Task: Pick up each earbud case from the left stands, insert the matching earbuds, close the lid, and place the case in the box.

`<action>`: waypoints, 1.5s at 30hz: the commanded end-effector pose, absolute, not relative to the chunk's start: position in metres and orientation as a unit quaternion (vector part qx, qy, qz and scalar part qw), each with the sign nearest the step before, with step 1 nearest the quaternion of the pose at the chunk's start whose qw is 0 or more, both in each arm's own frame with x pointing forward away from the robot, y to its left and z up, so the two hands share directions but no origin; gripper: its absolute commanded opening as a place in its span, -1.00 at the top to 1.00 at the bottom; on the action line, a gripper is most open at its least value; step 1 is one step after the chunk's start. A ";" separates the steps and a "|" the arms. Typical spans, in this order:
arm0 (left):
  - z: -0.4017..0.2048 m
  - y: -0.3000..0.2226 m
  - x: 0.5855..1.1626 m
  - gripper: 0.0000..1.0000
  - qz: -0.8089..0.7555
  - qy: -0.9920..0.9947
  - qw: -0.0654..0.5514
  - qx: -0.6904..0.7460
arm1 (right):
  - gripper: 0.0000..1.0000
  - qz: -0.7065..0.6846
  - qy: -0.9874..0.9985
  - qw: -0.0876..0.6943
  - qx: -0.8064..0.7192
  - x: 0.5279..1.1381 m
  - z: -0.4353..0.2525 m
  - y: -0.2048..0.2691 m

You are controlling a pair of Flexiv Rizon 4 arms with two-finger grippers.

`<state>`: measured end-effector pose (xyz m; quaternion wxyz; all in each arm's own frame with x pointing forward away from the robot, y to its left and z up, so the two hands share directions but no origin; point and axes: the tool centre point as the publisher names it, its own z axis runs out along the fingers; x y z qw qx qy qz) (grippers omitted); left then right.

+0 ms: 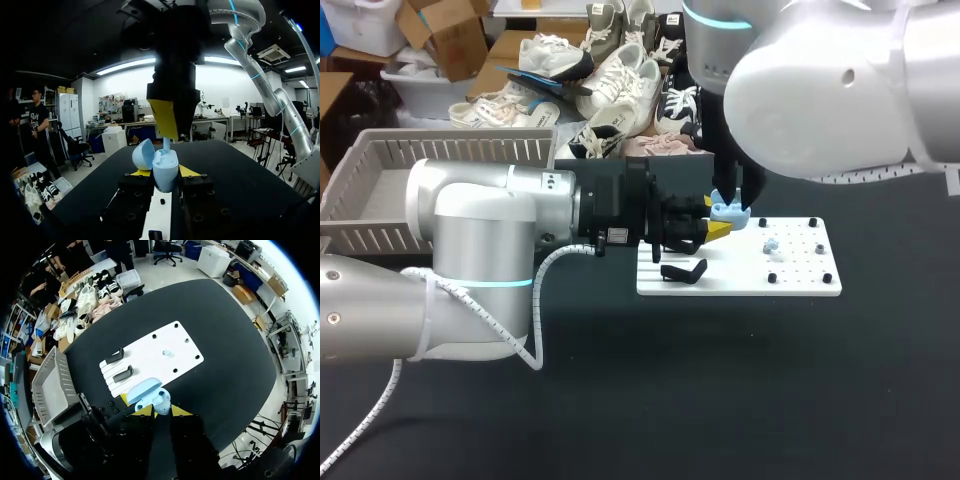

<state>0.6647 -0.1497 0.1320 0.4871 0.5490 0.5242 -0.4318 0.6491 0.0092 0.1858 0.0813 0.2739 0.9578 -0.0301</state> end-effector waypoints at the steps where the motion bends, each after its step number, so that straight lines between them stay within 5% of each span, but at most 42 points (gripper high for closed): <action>1: 0.131 -0.150 0.663 1.00 -0.430 0.525 0.490 0.547 | 1.00 -0.031 0.957 0.082 0.277 0.650 0.185 0.009; 45: 0.131 -0.150 0.663 1.00 -0.430 0.525 0.490 0.547 | 1.00 -0.011 0.957 0.062 0.284 0.651 0.176 0.008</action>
